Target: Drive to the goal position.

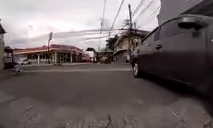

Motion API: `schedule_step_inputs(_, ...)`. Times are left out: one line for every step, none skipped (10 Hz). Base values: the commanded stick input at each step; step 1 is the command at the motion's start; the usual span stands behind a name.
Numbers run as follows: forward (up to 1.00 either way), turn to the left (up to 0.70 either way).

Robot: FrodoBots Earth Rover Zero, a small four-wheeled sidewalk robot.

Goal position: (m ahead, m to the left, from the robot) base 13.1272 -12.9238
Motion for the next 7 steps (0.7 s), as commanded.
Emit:
schedule_step_inputs(1.00, 0.00)
schedule_step_inputs(1.00, 0.00)
schedule_step_inputs(1.00, 0.00)
schedule_step_inputs(1.00, 0.00)
schedule_step_inputs(1.00, 0.00)
schedule_step_inputs(1.00, 0.00)
schedule_step_inputs(1.00, 0.00)
